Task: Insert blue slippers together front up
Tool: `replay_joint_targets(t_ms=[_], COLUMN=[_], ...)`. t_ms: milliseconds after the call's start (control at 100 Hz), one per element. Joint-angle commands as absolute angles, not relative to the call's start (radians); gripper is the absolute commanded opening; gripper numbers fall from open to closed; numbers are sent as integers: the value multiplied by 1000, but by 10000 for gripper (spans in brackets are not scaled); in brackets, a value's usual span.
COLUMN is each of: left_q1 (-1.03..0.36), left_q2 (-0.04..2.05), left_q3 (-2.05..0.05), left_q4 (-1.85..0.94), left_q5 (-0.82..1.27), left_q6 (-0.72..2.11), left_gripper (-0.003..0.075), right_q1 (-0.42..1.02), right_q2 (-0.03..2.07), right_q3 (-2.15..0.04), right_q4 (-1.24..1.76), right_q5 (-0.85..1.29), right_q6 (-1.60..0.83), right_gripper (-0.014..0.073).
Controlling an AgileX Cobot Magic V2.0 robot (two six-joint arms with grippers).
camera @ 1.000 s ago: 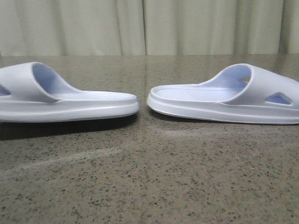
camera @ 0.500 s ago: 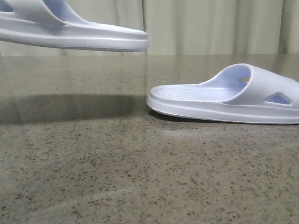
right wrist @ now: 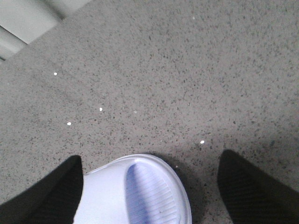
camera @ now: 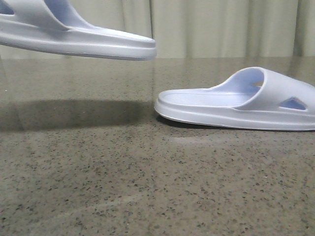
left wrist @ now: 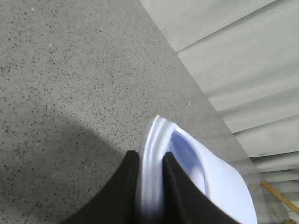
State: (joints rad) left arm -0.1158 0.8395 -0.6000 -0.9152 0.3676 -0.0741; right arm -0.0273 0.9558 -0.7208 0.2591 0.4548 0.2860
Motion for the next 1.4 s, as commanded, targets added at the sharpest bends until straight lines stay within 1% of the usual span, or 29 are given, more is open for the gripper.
replay_joint_targets(t_ms=[0,160,420,1390], left_q1=[-114,-114,-114,-114], left_q2=[828,828,828,828], left_q3=[-637,-637,-637,-637], left_q4=[-939,-939,-939,-939], left_q5=[311,311,311,311], left_q6=[-74,-74,-74,-74], left_gripper=[16,16,16,16], right_q1=[-33,-33,-33,-33], right_q2=[1004,1091,1173,1175], right_q3=[-759,-759,-759,-757], right_q4=[303,393,413,463], right_q5=[373,361,367,474], right_q6=[291,291,291,291], right_gripper=[518,518,518,518])
